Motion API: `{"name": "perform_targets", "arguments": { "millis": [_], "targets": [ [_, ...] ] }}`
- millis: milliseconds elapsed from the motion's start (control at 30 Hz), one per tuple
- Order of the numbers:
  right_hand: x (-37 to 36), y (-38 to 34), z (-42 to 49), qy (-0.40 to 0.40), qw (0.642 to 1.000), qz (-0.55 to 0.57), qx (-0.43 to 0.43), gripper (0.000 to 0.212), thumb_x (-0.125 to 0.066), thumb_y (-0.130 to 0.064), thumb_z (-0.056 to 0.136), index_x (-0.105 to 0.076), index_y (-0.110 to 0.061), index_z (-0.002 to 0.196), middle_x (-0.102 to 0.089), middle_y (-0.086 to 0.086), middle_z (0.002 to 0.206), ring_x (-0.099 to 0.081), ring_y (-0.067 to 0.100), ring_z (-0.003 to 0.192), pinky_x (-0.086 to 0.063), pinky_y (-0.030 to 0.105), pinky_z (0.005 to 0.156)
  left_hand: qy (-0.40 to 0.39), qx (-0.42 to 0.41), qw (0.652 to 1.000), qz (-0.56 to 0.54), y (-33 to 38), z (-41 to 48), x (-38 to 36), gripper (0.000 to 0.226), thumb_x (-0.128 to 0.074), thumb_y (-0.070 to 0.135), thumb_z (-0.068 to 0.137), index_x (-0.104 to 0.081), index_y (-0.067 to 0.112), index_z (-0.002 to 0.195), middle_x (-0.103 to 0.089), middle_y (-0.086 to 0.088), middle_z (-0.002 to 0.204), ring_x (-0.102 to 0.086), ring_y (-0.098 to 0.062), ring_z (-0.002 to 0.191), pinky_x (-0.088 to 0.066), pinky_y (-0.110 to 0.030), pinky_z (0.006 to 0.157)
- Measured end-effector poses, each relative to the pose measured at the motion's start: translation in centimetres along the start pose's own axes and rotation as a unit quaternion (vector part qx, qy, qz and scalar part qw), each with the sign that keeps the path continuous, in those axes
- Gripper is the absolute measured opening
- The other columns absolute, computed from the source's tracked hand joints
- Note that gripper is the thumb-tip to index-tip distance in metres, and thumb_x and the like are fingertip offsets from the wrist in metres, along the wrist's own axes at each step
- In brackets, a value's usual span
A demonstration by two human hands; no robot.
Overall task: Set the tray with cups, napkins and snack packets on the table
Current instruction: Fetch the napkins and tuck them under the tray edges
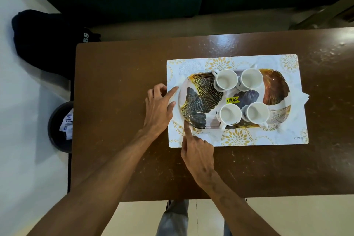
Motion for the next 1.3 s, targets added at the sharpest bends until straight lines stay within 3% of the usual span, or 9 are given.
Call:
{"name": "perform_targets", "arguments": {
  "millis": [100, 367, 567, 733, 867, 1067, 1167, 1233, 1300],
  "targets": [
    [-0.4, 0.0, -0.1, 0.016, 1.0, -0.006, 0.008, 0.073, -0.059, -0.037, 0.097, -0.022, -0.024, 0.159, -0.067, 0.004, 0.079, -0.063, 0.016, 0.065, -0.05, 0.03, 0.06, 0.016, -0.012, 0.999, 0.029, 0.0, -0.7, 0.0, 0.05, -0.064, 0.018, 0.095, -0.054, 0.03, 0.143, -0.045, -0.007, 0.133, -0.04, -0.026, 0.12, -0.041, -0.04, 0.096],
    [-0.1, 0.4, -0.3, 0.006, 1.0, 0.008, 0.001, 0.069, -0.048, -0.041, 0.102, -0.012, -0.029, 0.159, -0.067, 0.005, 0.085, -0.062, 0.017, 0.073, -0.05, 0.032, 0.067, -0.031, -0.003, 0.999, 0.023, 0.1, -0.6, -0.1, 0.051, -0.062, 0.018, 0.098, -0.051, 0.029, 0.146, -0.043, -0.007, 0.136, -0.039, -0.025, 0.124, -0.042, -0.04, 0.101],
    [1.5, 1.3, -1.3, 0.095, 0.991, 0.072, 0.058, 0.054, -0.07, -0.034, 0.09, -0.055, -0.025, 0.141, -0.067, 0.0, 0.064, -0.058, 0.009, 0.05, -0.052, 0.027, 0.05, 0.055, 0.008, 0.998, -0.012, 2.0, -2.5, 1.5, 0.048, -0.061, 0.01, 0.096, -0.056, 0.024, 0.142, -0.048, -0.008, 0.137, -0.043, -0.025, 0.123, -0.043, -0.037, 0.099],
    [5.1, 4.2, -2.6, 0.169, 0.971, 0.163, 0.045, 0.041, -0.068, -0.03, 0.093, -0.064, -0.022, 0.133, -0.077, -0.001, 0.083, -0.067, 0.009, 0.063, -0.058, 0.027, 0.058, 0.091, 0.018, 0.993, -0.078, 6.9, -3.8, 2.2, 0.039, -0.06, 0.011, 0.097, -0.063, 0.02, 0.135, -0.053, -0.008, 0.136, -0.048, -0.023, 0.122, -0.044, -0.038, 0.102],
    [8.7, 7.8, -3.1, 0.225, 0.952, 0.203, 0.034, 0.037, -0.068, -0.022, 0.094, -0.067, -0.018, 0.13, -0.077, 0.002, 0.108, -0.073, 0.013, 0.084, -0.06, 0.028, 0.075, 0.089, -0.006, 0.988, -0.123, 12.4, -4.9, 2.0, 0.041, -0.059, 0.007, 0.095, -0.063, 0.02, 0.134, -0.053, -0.003, 0.131, -0.049, -0.02, 0.122, -0.043, -0.039, 0.102],
    [14.6, 14.1, -3.5, 0.239, 0.948, 0.208, 0.01, 0.034, -0.067, -0.022, 0.094, -0.066, -0.019, 0.128, -0.072, 0.005, 0.116, -0.068, 0.021, 0.095, -0.06, 0.035, 0.078, 0.074, -0.022, 0.984, -0.163, 19.2, -6.8, 0.5, 0.037, -0.06, 0.009, 0.096, -0.063, 0.018, 0.132, -0.05, 0.001, 0.127, -0.052, -0.018, 0.122, -0.051, -0.043, 0.101],
    [17.0, 17.4, -4.1, 0.215, 0.956, 0.202, 0.0, 0.039, -0.065, -0.024, 0.095, -0.062, -0.02, 0.134, -0.065, 0.005, 0.129, -0.063, 0.022, 0.113, -0.056, 0.035, 0.088, 0.065, -0.007, 0.986, -0.156, 22.4, -7.8, 0.7, 0.035, -0.062, 0.009, 0.097, -0.065, 0.013, 0.132, -0.053, 0.0, 0.13, -0.047, -0.004, 0.119, -0.051, -0.028, 0.101],
    [18.6, 19.4, -4.7, 0.193, 0.963, 0.19, -0.001, 0.041, -0.063, -0.027, 0.097, -0.058, -0.022, 0.137, -0.061, 0.004, 0.136, -0.058, 0.021, 0.122, -0.054, 0.036, 0.095, 0.059, 0.01, 0.986, -0.154, 24.4, -8.4, 1.3, 0.034, -0.061, 0.009, 0.098, -0.065, 0.012, 0.131, -0.054, -0.002, 0.132, -0.044, 0.001, 0.115, -0.046, -0.006, 0.091],
    [20.1, 20.9, -5.2, 0.172, 0.969, 0.176, 0.004, 0.043, -0.06, -0.028, 0.098, -0.056, -0.023, 0.14, -0.058, 0.004, 0.14, -0.055, 0.022, 0.126, -0.052, 0.038, 0.098, 0.051, 0.032, 0.986, -0.153, 25.8, -8.9, 1.8, 0.034, -0.061, 0.01, 0.098, -0.065, 0.013, 0.132, -0.054, -0.003, 0.133, -0.045, 0.001, 0.113, -0.043, -0.002, 0.082]
  ]
}}
Point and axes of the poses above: each hand's wrist, its own z-axis towards the middle knuckle, its own x-axis out of the back of the hand, y = z × x, the point moved 3 cm from there along z, towards the middle knuckle
